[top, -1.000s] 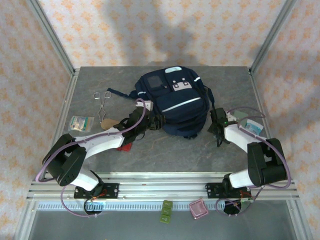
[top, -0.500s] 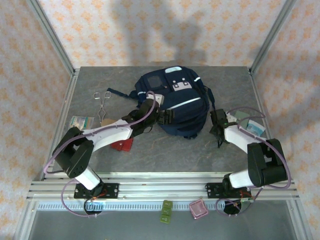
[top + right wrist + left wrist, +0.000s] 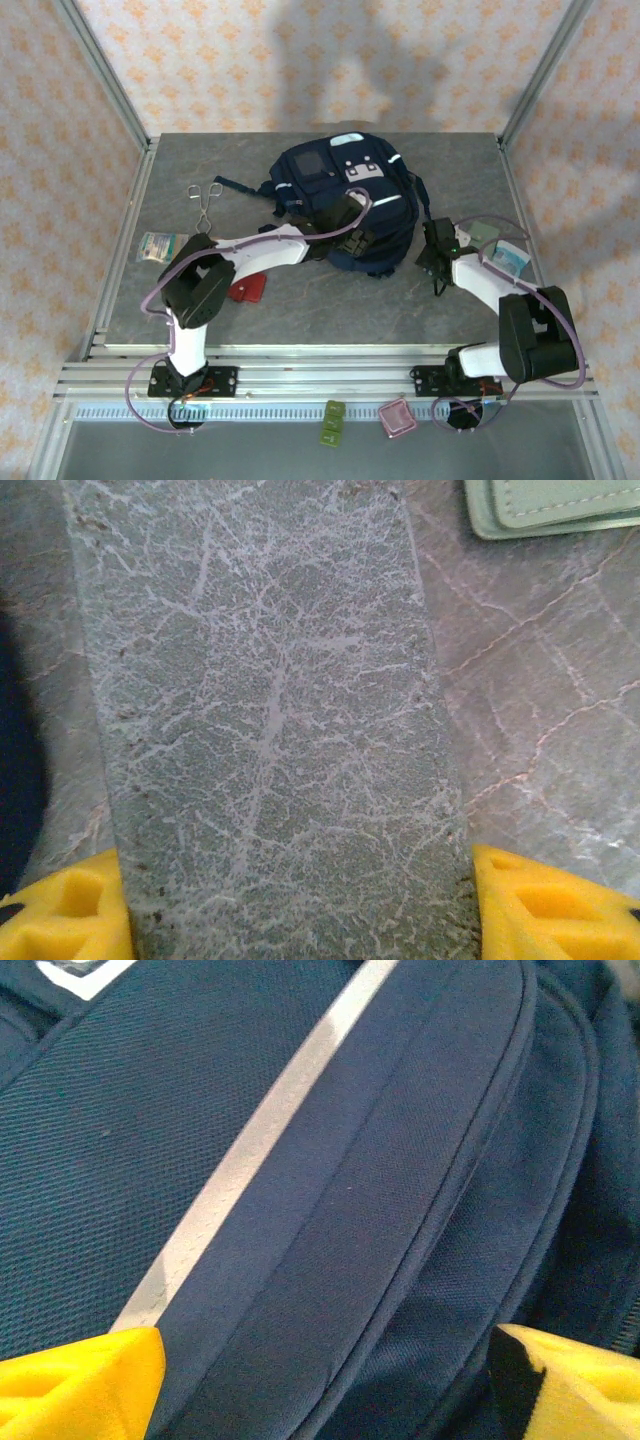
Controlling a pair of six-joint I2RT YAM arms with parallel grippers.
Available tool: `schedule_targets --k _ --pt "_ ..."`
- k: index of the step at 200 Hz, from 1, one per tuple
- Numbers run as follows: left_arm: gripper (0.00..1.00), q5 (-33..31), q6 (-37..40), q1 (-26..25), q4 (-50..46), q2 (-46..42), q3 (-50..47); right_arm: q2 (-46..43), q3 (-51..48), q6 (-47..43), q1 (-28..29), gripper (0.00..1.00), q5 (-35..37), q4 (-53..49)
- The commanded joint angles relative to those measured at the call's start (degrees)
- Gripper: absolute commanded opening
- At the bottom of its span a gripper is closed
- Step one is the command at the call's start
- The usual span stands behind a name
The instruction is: Pack books, pencil case, and school supplies into a backpack
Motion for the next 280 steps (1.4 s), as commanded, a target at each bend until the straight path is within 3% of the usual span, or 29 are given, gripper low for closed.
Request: schedule_targets --k 1,26,51,80,91,101,112,222,249,280 --pt "0.87 -4.4 5.64 -0.07 -5.06 2.63 3.69 -0.44 -1.49 0.27 0.5 0.49 -4.24 0.98" --pt "0.87 -10.47 8.1 -0.95 -5.75 5.87 6.08 -0.62 -1.47 0.19 0.51 0.49 -4.41 1.3" --pt "0.73 -15.71 9.27 -0.89 -4.7 8.05 7.66 -0.79 -1.66 0.35 0.49 0.46 -5.63 1.94" --pt "0.34 -12.53 10.21 0.08 -4.09 8.53 9.35 -1.1 -2.32 0.45 0.46 0.44 -6.13 2.33" --pt "0.25 -11.53 10.14 0.68 -4.2 8.72 10.04 -1.45 -2.62 0.45 0.47 0.44 -6.12 2.41" --pt "0.1 -11.09 10.39 1.17 -4.5 8.94 10.74 -1.87 -2.87 0.51 0.51 0.41 -6.12 2.44" --pt "0.0 -11.22 10.54 1.59 -4.61 8.89 11.19 -2.44 -2.92 0.36 0.43 0.39 -6.26 2.4" --pt "0.0 -6.87 9.21 4.8 -6.63 -0.53 19.16 -13.7 1.22 -4.38 1.26 0.33 -9.48 0.28" --pt "0.0 -7.21 8.85 5.07 -8.3 -0.53 22.77 -15.67 3.46 -5.57 5.38 0.33 -9.5 1.69" --pt "0.0 -7.47 7.72 5.19 -8.46 -0.53 25.82 -11.81 7.7 -5.07 13.24 0.33 -7.0 3.45"
